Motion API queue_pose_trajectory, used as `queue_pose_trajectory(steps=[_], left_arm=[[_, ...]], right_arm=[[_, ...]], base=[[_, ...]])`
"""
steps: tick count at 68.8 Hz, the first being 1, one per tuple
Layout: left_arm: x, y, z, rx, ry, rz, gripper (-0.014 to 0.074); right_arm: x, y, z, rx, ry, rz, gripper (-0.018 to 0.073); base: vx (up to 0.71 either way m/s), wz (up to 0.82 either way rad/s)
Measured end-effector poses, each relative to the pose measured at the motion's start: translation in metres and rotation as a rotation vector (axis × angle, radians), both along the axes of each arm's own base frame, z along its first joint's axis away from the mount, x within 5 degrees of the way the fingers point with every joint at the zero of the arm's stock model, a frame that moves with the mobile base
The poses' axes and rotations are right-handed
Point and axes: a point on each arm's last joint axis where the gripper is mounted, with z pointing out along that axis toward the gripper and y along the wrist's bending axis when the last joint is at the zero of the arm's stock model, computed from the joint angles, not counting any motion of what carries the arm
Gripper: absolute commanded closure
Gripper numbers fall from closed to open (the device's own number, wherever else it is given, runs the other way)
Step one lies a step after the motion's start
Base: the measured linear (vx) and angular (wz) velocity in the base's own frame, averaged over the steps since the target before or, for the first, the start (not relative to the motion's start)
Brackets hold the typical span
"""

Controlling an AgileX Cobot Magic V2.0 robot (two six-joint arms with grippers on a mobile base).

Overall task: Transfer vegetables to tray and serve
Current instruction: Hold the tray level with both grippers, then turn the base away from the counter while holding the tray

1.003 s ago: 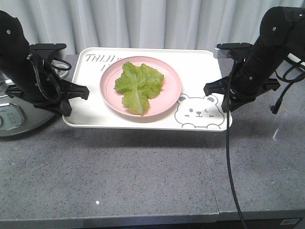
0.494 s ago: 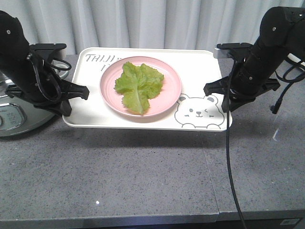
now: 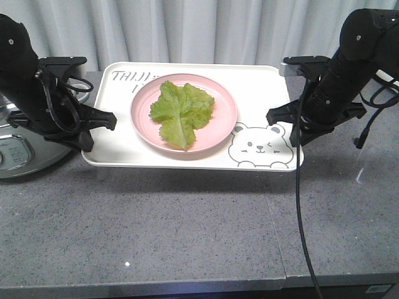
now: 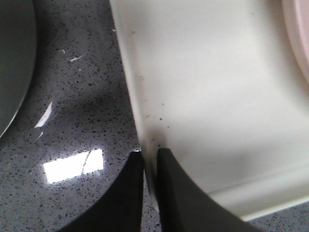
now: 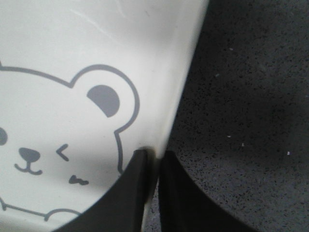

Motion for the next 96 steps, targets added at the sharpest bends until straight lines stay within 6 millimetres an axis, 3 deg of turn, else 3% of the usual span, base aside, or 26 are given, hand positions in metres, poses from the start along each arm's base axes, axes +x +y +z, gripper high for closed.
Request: queue_pose_trajectory(steps=[96], left_arm=[[-0.0006,0.0001,0.0009,0.0,-0.001,0.0,0.0604]], right_arm=[[-0.0002,0.0,0.0003,0.001,-0.001,0.0,0.0564]], base=[[0.0,-0.16]])
